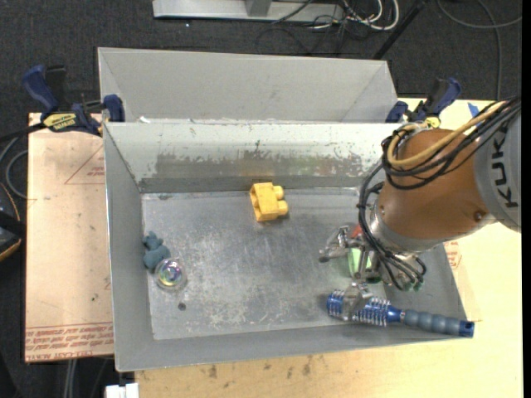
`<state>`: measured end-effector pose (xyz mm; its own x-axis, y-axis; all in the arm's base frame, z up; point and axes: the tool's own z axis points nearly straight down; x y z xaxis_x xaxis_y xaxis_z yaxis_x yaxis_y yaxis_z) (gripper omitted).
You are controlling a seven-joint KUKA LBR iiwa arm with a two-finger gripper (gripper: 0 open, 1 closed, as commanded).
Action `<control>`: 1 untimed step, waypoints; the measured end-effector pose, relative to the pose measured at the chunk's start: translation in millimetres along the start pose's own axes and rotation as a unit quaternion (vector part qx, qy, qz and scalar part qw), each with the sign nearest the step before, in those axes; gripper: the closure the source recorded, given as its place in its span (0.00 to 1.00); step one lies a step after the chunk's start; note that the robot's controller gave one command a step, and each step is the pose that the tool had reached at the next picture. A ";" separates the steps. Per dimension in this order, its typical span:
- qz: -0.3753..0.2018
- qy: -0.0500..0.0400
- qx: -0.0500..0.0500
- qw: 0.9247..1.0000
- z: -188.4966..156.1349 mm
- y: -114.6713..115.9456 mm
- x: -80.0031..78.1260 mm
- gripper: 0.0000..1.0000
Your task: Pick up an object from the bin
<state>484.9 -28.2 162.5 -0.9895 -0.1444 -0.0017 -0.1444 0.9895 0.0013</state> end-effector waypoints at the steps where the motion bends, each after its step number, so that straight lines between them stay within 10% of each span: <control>1: -0.195 -0.002 0.001 0.981 79.9 -42.4 -2.4 0.00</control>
Offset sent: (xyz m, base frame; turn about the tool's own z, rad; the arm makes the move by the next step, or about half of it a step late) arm 0.0068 -0.0417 -0.0797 -0.3964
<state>493.5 -69.7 82.5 -0.8586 -0.5127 -0.0066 -0.5127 0.8586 -0.0022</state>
